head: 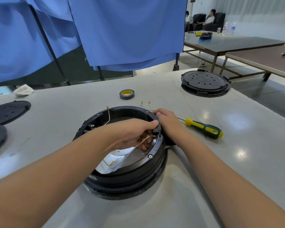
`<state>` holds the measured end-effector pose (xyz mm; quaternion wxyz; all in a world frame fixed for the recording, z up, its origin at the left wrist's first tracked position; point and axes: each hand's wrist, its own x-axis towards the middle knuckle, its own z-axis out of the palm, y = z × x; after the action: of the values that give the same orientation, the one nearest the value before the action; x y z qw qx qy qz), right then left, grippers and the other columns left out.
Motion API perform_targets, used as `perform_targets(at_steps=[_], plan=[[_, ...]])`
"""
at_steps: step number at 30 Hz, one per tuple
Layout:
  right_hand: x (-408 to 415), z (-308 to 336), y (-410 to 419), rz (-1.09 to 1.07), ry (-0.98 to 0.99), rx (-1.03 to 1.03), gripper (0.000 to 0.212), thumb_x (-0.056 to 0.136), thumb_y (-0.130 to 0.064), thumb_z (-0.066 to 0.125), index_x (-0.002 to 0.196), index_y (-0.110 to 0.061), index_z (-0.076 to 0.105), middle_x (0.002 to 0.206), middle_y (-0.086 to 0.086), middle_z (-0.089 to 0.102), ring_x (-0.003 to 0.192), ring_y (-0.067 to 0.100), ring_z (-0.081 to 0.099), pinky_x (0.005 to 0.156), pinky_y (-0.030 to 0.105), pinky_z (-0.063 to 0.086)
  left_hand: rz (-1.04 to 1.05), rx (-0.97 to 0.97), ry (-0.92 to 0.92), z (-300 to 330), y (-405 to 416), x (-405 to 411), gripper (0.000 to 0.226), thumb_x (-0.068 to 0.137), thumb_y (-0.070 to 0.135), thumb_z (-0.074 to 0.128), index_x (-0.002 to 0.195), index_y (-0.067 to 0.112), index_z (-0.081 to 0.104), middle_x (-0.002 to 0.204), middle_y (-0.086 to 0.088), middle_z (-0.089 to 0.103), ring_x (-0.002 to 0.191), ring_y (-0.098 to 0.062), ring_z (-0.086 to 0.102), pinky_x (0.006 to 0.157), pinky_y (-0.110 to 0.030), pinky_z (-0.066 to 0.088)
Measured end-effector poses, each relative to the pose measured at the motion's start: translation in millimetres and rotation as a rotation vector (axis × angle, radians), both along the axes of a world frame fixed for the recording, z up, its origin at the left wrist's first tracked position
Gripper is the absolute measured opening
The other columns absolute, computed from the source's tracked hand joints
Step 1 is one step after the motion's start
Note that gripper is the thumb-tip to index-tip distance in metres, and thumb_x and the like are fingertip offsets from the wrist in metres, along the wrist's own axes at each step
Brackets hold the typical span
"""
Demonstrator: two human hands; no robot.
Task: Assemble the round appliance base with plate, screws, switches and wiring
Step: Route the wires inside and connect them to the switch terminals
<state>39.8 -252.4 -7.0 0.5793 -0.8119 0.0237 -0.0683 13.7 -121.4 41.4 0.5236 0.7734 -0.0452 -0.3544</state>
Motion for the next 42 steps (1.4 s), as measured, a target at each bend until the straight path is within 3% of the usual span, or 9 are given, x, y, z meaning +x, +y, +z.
perform_targets(at_steps=[4, 9, 13, 17, 25, 28, 31, 34, 42], plan=[[1, 0, 1, -0.004, -0.008, -0.007, 0.029, 0.094, -0.003, 0.037, 0.097, -0.006, 0.066, 0.102, 0.011, 0.065, 0.095, 0.021, 0.056, 0.085, 0.031, 0.044, -0.039, -0.077, 0.074, -1, 9, 5, 0.03, 0.101, 0.031, 0.046, 0.099, 0.004, 0.058, 0.069, -0.007, 0.052, 0.06, -0.014, 0.05, 0.062, -0.022, 0.047], [1, 0, -1, -0.006, -0.011, -0.007, 0.028, 0.094, -0.004, 0.038, 0.096, -0.007, 0.066, 0.099, 0.009, 0.064, 0.095, 0.021, 0.056, 0.085, 0.031, 0.044, 0.032, -0.072, 0.187, 5, 11, 14, 0.026, 0.095, 0.02, 0.059, 0.111, 0.001, 0.062, 0.108, -0.019, 0.062, 0.094, -0.027, 0.062, 0.09, -0.034, 0.054], [1, -1, 1, -0.008, -0.023, -0.024, 0.03, 0.096, -0.005, 0.037, 0.098, -0.006, 0.066, 0.1, 0.009, 0.064, 0.093, 0.018, 0.055, 0.079, 0.026, 0.041, 0.021, -0.007, 0.221, 5, 10, 16, 0.022, 0.092, 0.017, 0.062, 0.106, 0.0, 0.064, 0.104, -0.019, 0.066, 0.084, -0.023, 0.068, 0.08, -0.033, 0.058], [2, 0, 1, -0.019, -0.022, -0.02, 0.03, 0.095, -0.004, 0.037, 0.099, -0.002, 0.067, 0.099, 0.009, 0.064, 0.093, 0.018, 0.055, 0.081, 0.028, 0.041, 0.027, 0.026, 0.238, 3, 9, 16, 0.026, 0.091, 0.024, 0.064, 0.101, 0.0, 0.064, 0.083, -0.014, 0.071, 0.069, -0.02, 0.07, 0.074, -0.029, 0.059], [1, 1, 1, -0.01, -0.02, -0.015, 0.028, 0.095, -0.004, 0.038, 0.097, -0.005, 0.066, 0.094, 0.006, 0.062, 0.09, 0.018, 0.053, 0.076, 0.025, 0.038, 0.013, 0.109, 0.169, 7, 7, 14, 0.028, 0.092, 0.029, 0.062, 0.094, 0.002, 0.066, 0.077, -0.012, 0.072, 0.068, -0.02, 0.07, 0.077, -0.03, 0.058], [-3, 4, 0, 0.023, 0.004, 0.003, 0.027, 0.098, -0.017, 0.039, 0.087, -0.01, 0.063, 0.086, 0.004, 0.06, 0.085, 0.018, 0.052, 0.071, 0.029, 0.039, 0.006, 0.1, 0.17, 10, 9, 12, 0.028, 0.092, 0.03, 0.062, 0.098, 0.002, 0.066, 0.077, -0.01, 0.072, 0.07, -0.019, 0.071, 0.078, -0.03, 0.058], [-5, 6, -1, 0.076, 0.06, -0.021, 0.04, 0.099, -0.038, 0.038, 0.094, -0.008, 0.064, 0.094, 0.008, 0.063, 0.09, 0.021, 0.056, 0.079, 0.032, 0.041, -0.013, 0.104, 0.119, 8, 10, 8, 0.03, 0.094, 0.035, 0.061, 0.09, 0.006, 0.064, 0.068, -0.006, 0.072, 0.06, -0.016, 0.07, 0.065, -0.025, 0.06], [-6, 7, -1, 0.126, 0.024, -0.028, 0.033, 0.1, -0.034, 0.04, 0.084, -0.011, 0.058, 0.087, 0.005, 0.058, 0.085, 0.018, 0.052, 0.072, 0.028, 0.039, -0.002, 0.091, 0.044, 5, 17, 3, 0.04, 0.096, 0.045, 0.054, 0.092, 0.006, 0.063, 0.064, -0.004, 0.071, 0.056, -0.014, 0.069, 0.056, -0.023, 0.058], [-4, 6, -6, 0.226, 0.08, -0.048, 0.027, 0.087, -0.034, 0.049, 0.112, -0.027, 0.056, 0.115, 0.001, 0.059, 0.111, 0.019, 0.055, 0.1, 0.042, 0.042, 0.023, -0.07, -0.193, 3, 34, -5, 0.029, 0.09, 0.033, 0.066, 0.101, 0.006, 0.067, 0.079, -0.007, 0.074, 0.07, -0.018, 0.07, 0.068, -0.034, 0.062]])
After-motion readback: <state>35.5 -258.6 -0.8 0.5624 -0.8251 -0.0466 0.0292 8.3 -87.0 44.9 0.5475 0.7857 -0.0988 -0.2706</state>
